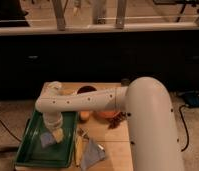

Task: Wipe tray with sponge

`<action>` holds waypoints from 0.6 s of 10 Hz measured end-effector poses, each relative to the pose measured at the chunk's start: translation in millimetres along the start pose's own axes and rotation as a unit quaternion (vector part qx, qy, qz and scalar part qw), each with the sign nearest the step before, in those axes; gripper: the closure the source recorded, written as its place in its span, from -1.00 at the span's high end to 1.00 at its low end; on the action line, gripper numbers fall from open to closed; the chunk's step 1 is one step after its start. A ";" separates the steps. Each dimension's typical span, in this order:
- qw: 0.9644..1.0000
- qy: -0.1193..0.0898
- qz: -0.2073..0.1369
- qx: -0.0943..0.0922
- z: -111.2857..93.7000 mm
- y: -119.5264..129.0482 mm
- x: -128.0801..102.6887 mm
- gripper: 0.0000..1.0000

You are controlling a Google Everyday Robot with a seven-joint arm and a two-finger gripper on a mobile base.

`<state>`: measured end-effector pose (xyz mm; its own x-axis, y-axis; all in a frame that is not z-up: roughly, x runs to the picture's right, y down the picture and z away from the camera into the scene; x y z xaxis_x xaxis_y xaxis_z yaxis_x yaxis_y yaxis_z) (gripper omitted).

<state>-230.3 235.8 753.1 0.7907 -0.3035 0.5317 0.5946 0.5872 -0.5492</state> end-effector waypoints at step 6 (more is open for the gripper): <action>1.000 -0.001 0.005 0.022 10.0 -1.1 15.6 -0.96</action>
<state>-220.1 237.9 768.4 0.7962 -0.2966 0.5273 0.5800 0.6223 -0.5257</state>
